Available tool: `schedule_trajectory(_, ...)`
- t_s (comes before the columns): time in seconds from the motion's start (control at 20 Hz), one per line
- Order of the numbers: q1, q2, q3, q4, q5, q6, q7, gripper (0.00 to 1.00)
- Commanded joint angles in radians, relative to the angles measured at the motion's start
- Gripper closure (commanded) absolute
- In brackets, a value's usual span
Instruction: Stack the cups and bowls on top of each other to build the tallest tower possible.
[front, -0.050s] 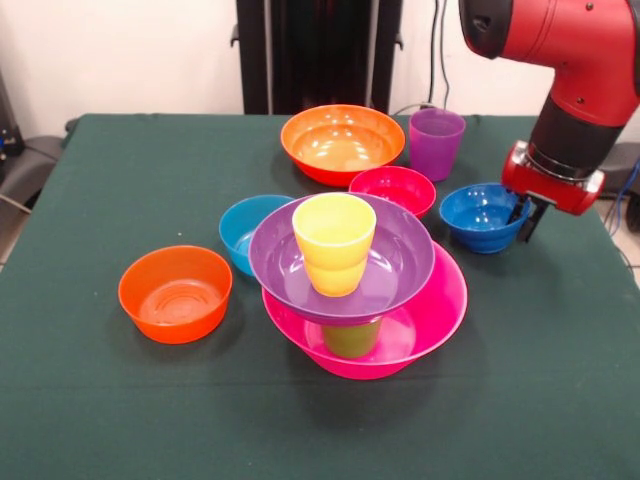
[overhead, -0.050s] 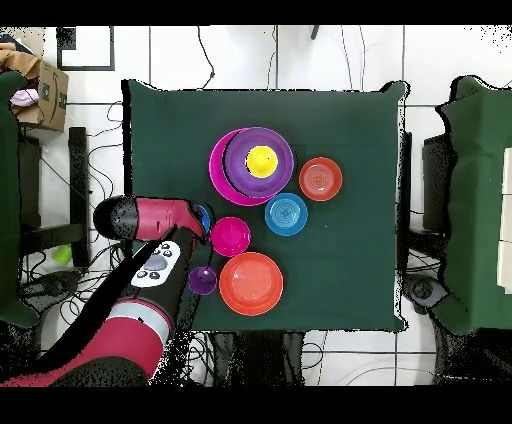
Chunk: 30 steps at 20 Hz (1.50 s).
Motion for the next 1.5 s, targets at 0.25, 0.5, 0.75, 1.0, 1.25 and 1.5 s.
schedule_trajectory(0.25,-0.045,-0.047,0.11,0.112,-0.007,-0.007,0.115,1.0)
schedule_trajectory(0.5,-0.074,-0.175,0.093,0.161,-0.018,0.119,0.073,1.0)
schedule_trajectory(0.75,-0.117,-0.242,0.079,0.154,-0.038,0.216,0.038,1.0)
schedule_trajectory(1.0,-0.131,-0.284,0.067,0.096,-0.053,0.354,0.044,1.0)
schedule_trajectory(1.25,-0.126,-0.304,0.042,-0.004,-0.068,0.517,0.091,1.0)
schedule_trajectory(1.5,-0.134,-0.269,0.01,-0.14,-0.088,0.647,0.12,1.0)
